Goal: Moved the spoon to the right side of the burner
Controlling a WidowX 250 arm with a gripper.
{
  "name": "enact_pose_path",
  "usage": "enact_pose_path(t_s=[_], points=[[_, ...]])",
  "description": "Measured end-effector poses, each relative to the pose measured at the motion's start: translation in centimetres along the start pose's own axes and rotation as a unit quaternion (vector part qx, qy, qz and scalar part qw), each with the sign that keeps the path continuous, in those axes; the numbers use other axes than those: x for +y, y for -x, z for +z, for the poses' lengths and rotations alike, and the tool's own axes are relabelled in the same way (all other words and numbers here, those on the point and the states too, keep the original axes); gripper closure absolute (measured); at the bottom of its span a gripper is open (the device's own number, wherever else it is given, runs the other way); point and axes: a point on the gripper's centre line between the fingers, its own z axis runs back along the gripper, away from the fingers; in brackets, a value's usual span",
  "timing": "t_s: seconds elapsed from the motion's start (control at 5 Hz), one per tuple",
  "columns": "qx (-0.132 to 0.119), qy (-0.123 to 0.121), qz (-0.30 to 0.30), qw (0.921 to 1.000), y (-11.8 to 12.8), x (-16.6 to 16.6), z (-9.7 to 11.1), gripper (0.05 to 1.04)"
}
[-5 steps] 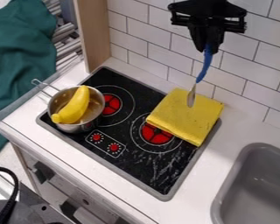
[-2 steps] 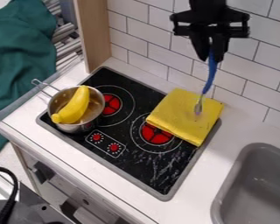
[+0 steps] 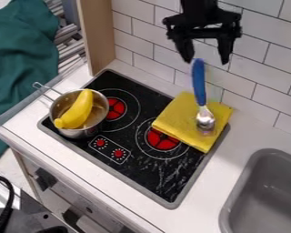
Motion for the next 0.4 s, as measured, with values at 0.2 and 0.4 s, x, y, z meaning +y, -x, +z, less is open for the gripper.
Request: enact_pose_path(t_s=[0.2, 0.4], points=[[0.002, -0.018, 0.006, 0.9998, -0.1, 1.2, -0.3, 0.076], [-0.003, -0.061, -0.002, 0.9982, -0.2, 2.5, -0.2, 0.079]])
